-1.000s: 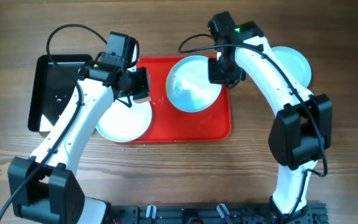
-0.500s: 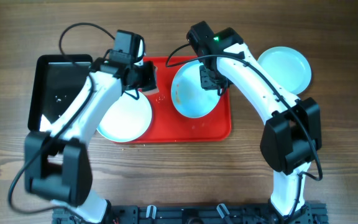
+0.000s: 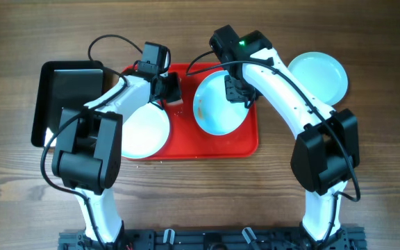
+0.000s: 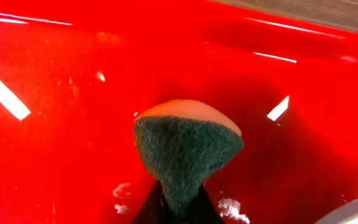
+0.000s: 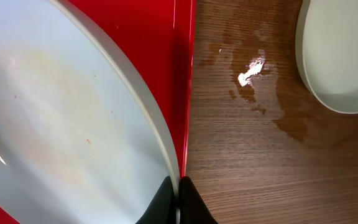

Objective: Clean dirty plates on tray and stack at the side

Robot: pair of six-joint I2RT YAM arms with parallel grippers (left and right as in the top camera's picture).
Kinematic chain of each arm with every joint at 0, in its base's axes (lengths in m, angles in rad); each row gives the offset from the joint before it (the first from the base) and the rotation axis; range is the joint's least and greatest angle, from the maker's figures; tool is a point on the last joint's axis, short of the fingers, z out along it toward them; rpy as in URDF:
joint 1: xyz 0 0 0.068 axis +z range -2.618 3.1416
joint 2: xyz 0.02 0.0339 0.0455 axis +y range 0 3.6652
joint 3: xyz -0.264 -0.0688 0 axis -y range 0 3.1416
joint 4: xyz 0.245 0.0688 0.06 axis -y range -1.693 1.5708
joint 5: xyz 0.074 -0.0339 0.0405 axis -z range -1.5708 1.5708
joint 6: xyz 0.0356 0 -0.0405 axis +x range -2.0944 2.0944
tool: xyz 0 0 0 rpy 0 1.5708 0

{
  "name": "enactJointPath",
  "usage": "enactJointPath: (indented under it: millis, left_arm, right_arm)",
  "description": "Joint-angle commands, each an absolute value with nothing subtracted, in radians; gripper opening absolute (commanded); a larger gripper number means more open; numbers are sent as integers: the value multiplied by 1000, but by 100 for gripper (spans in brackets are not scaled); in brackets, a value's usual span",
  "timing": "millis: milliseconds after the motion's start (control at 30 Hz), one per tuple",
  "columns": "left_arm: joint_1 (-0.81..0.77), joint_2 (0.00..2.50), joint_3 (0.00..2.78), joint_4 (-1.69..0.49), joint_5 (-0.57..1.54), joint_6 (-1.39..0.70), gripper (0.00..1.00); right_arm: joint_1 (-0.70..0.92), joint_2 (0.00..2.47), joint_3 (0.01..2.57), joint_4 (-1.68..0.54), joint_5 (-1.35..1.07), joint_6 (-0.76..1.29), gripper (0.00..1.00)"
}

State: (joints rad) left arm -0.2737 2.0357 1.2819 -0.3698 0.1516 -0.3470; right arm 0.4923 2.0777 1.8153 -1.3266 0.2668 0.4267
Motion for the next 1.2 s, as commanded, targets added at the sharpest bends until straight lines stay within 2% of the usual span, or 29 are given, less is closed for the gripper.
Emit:
enactJointPath:
  millis: [0,133,367,467,667,833,1033,1167]
  left_arm:
    - [-311,2075,1274,-411,163,-355,4]
    - [-334,2060,1283,-428,169,-346,4]
    - [-338,1880,1313,-514,352,-381,4]
    - [-356,1884,1312,-553,432,-403,4]
    - [-458,1928,1293,-548,436,-405,4]
    - [-530,1979,1293,-472,373,-429,4]
    - [-542,1998,1293,-459,109,-435,4]
    - [-542,2000,1283,-421,58,-435,4]
  right_arm:
    - [490,2070,1821,-1321,262,446,4]
    - [490,2070,1821,-1322,262,445,4]
    - [490,2070,1821,-1304,222,445,4]
    - [490,2070,1821,-1287,182,445,4]
    - [490,2071,1819,-1291,181,445,4]
    - [490,2071,1817,-1296,136,443,4]
    - [490,2071,1817,-1304,131,421,4]
    - [490,2071,1817,-1301,112,422,4]
